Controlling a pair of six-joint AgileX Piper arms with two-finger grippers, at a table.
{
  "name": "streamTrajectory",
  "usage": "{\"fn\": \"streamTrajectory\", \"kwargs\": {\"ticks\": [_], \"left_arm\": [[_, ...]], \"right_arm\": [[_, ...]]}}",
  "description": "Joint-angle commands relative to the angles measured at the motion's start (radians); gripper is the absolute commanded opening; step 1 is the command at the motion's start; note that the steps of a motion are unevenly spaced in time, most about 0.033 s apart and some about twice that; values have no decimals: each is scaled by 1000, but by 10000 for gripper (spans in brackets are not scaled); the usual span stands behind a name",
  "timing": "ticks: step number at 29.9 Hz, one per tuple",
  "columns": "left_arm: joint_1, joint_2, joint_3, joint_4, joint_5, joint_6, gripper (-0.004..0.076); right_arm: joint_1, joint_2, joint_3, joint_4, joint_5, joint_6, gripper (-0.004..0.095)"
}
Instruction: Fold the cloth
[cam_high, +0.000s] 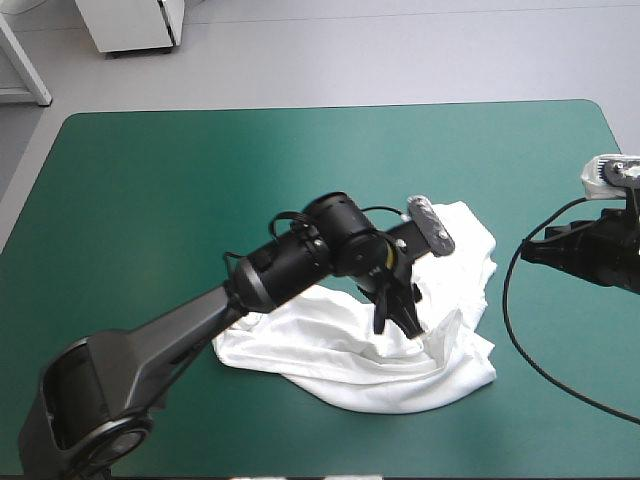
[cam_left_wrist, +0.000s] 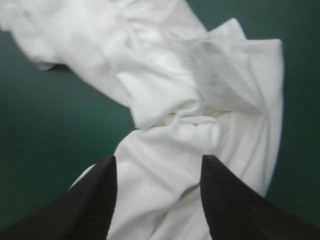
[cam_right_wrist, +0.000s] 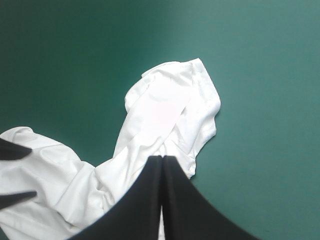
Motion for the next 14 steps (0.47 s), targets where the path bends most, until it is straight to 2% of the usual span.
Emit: {"fn": "streamTrajectory", "kwargs": {"ticks": [1,8,14], "left_arm": [[87,-119,11,19,50,-45,370],[285,-269,241,26,50,-48,368],[369,-371,440,68,50,-75,368]], "right_arm": [[-5,-13,-32,20,-38,-6,-17],[-5,-13,-32,20,-39,-8,-17],[-5,-13,-32,20,-39,-8,-17]]}}
